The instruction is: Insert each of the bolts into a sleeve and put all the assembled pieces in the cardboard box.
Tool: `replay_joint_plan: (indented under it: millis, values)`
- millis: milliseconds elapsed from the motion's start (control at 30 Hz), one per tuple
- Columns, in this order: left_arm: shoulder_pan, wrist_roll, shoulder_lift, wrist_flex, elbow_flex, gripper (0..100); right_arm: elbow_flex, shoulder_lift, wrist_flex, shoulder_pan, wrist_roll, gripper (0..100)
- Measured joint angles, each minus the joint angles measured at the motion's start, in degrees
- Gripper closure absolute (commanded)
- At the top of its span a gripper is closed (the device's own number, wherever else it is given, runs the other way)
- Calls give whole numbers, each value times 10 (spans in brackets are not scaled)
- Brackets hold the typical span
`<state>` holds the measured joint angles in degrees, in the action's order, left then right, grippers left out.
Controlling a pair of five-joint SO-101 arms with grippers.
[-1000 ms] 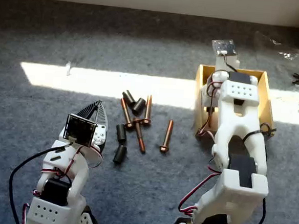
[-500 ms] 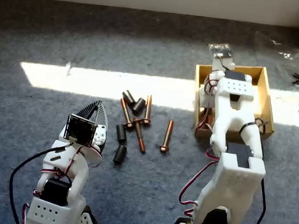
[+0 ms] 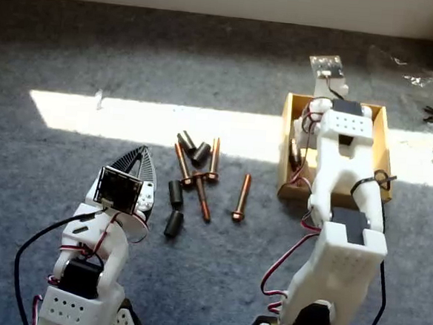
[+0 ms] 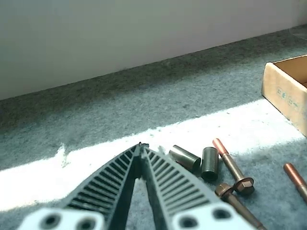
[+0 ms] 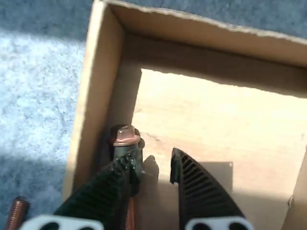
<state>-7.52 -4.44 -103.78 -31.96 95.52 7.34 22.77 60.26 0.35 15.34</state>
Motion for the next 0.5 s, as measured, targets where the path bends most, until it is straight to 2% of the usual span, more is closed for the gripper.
replay_joint_plan:
  millis: [167, 500]
  values:
    - [0, 0, 0, 0, 1, 994, 21, -4, 2, 15, 0, 911]
    - [0, 0, 0, 0, 1, 994, 55, -133, 96, -5, 0, 911]
